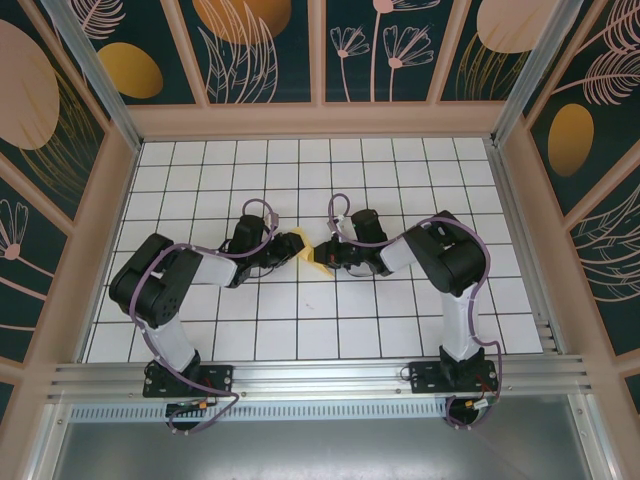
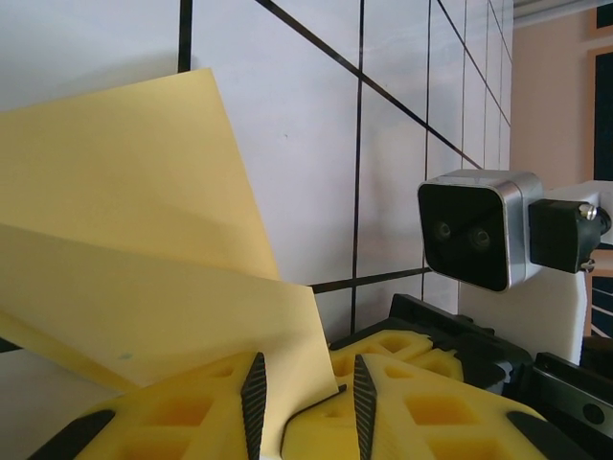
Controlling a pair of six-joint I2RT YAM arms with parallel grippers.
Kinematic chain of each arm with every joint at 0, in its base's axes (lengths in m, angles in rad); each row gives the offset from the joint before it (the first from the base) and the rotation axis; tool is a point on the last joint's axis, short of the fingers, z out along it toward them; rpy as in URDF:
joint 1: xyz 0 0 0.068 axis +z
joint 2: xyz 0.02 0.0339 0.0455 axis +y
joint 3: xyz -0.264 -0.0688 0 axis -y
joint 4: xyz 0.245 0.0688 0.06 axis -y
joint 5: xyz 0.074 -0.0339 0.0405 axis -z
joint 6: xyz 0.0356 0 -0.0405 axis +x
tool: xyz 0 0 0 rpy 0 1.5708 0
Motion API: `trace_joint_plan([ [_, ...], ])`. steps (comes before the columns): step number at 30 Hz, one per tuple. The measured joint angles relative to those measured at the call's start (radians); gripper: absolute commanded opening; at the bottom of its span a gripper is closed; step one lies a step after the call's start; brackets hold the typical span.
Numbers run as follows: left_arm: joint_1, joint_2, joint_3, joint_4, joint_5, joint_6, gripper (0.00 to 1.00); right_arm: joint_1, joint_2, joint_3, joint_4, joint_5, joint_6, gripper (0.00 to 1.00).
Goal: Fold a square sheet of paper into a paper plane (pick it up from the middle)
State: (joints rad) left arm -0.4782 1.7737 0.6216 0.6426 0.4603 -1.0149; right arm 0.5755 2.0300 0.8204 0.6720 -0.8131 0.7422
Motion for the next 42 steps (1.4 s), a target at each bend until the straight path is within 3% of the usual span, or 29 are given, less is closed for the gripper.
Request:
trace_joint_plan([
  [12,0.000,0.015,0.015,-0.004,-0.001,0.000,0.30,0.000,0.000,0.011,-0.022,0.000,-0.003,0.09],
  [19,0.000,0.017,0.018,-0.018,-0.016,0.000,0.29,0.000,-0.001,0.029,-0.045,-0.018,-0.012,0.18],
  [42,-0.001,0.028,0.028,-0.042,-0.034,0.000,0.27,-0.019,-0.119,0.028,-0.223,0.036,-0.245,0.32],
])
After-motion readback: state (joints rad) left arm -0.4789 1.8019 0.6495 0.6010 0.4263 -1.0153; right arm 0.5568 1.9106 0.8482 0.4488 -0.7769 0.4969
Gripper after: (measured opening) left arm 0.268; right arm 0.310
